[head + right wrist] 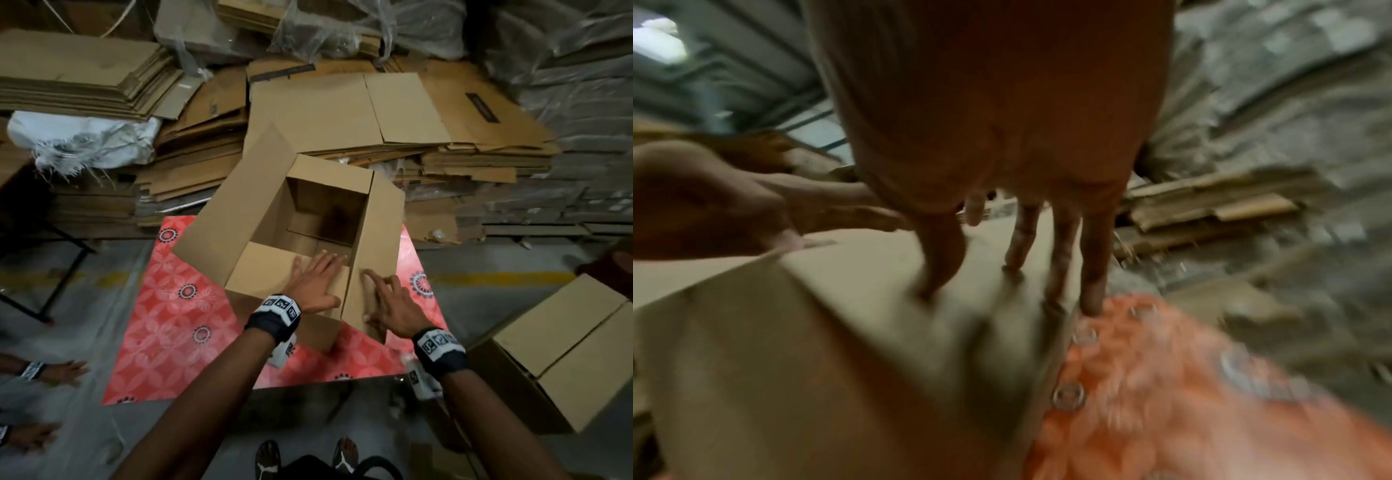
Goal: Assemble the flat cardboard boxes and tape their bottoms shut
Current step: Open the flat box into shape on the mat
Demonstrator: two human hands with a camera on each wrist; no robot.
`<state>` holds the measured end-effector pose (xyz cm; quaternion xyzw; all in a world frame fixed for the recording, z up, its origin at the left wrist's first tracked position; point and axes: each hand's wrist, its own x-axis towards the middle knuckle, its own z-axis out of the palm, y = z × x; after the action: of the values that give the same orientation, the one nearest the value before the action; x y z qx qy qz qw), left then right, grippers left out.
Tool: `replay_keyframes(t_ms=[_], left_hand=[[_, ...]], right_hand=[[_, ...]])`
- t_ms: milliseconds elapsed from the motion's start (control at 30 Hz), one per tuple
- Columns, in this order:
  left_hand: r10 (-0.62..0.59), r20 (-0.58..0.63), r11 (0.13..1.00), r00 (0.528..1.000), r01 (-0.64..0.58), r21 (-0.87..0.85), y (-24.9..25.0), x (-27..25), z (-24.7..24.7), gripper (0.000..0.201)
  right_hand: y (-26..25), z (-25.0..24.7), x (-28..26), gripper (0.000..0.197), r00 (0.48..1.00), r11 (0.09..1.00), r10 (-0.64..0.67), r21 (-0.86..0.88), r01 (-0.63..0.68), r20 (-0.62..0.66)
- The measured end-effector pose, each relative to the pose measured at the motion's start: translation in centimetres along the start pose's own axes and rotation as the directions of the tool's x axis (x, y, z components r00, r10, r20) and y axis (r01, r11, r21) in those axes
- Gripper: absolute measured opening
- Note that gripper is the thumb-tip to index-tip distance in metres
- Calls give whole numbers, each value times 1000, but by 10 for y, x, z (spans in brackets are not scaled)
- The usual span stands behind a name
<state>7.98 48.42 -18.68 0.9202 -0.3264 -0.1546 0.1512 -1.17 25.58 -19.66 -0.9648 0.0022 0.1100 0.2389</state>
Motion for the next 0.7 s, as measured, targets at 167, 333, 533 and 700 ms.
replay_keyframes(t_ms=[167,333,533,700], left_hand=[[6,32,1000,999,-6,0,-5,-4,6,99],[243,-257,969,936,-246,18,-24,-45,-12,116],[337,-493,927,803,-374,23,-52,-109,-32,95],[252,-725,947,641,-316,50,-98,-155,-27,61]], right_hand=[[-18,-24,33,143,992,944,-103,-309,120,72],[-36,-9,45,152,958,877,-261,-387,286,119],[-72,43,26,129,939,849,-342,-437,298,-24],[-107,72,34,126,951,881,-284,-424,209,-119]])
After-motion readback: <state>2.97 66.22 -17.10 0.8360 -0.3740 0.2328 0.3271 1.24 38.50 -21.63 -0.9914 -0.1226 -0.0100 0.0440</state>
